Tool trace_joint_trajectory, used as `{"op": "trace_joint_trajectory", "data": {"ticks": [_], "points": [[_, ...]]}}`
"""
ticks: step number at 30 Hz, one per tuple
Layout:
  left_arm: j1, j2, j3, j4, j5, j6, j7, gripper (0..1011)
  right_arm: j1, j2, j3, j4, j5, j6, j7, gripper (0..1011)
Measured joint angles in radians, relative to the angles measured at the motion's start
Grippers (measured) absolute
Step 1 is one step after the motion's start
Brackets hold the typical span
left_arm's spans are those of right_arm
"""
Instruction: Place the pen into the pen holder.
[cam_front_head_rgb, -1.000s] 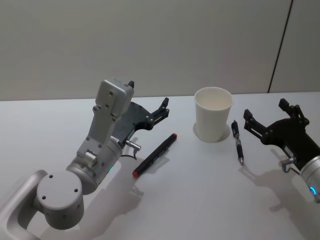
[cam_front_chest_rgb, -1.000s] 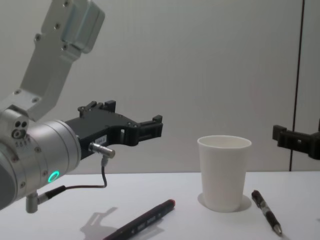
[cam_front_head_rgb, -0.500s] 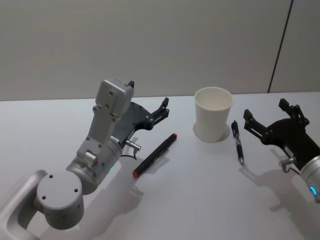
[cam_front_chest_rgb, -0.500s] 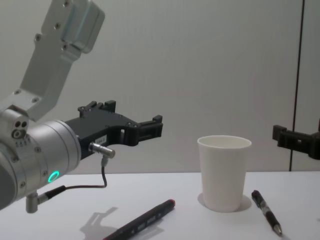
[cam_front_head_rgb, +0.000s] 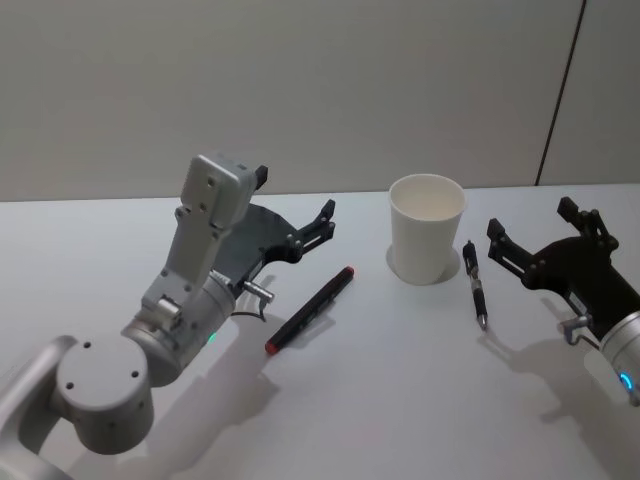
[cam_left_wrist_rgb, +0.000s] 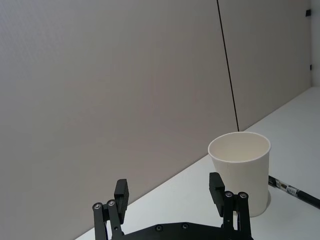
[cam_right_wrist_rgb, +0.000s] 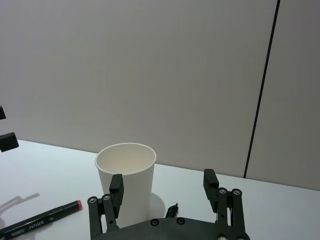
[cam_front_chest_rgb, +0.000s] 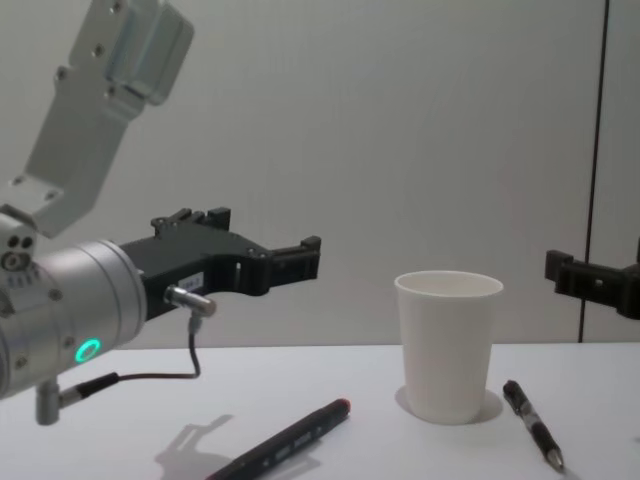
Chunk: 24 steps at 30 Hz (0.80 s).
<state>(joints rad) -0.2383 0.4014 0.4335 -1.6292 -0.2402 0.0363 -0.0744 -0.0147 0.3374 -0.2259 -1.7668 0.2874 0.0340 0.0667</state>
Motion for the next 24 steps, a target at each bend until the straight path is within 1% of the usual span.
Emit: {"op": "trace_joint_trajectory", "data": {"ticks": [2,4,9,13,18,19,21,24], "points": [[0.000,0.008,-0.006,-0.003,-0.010,0.008,-0.018,1001,0.000,0.000,0.000,0.000,0.000,0.000,0.000,1002],[0.000,0.011,-0.008,-0.005,-0.013,0.011,-0.023,1001,0.000,0.000,0.000,0.000,0.000,0.000,0.000,1002],[0.006,0.035,-0.025,-0.018,-0.037,0.038,-0.061,1001,0.000,0.000,0.000,0.000,0.000,0.000,0.000,1001],[0.011,0.049,-0.033,-0.028,-0.047,0.052,-0.076,1001,0.000,0.000,0.000,0.000,0.000,0.000,0.000,1002],[0.026,0.079,-0.048,-0.052,-0.067,0.090,-0.104,1001,0.000,0.000,0.000,0.000,0.000,0.000,0.000,1001],[0.026,0.079,-0.048,-0.052,-0.067,0.090,-0.104,1001,0.000,0.000,0.000,0.000,0.000,0.000,0.000,1002],[0.033,0.094,-0.055,-0.065,-0.076,0.110,-0.116,1001,0.000,0.000,0.000,0.000,0.000,0.000,0.000,1002],[0.038,0.103,-0.059,-0.073,-0.080,0.125,-0.125,1001,0.000,0.000,0.000,0.000,0.000,0.000,0.000,1001]]}}
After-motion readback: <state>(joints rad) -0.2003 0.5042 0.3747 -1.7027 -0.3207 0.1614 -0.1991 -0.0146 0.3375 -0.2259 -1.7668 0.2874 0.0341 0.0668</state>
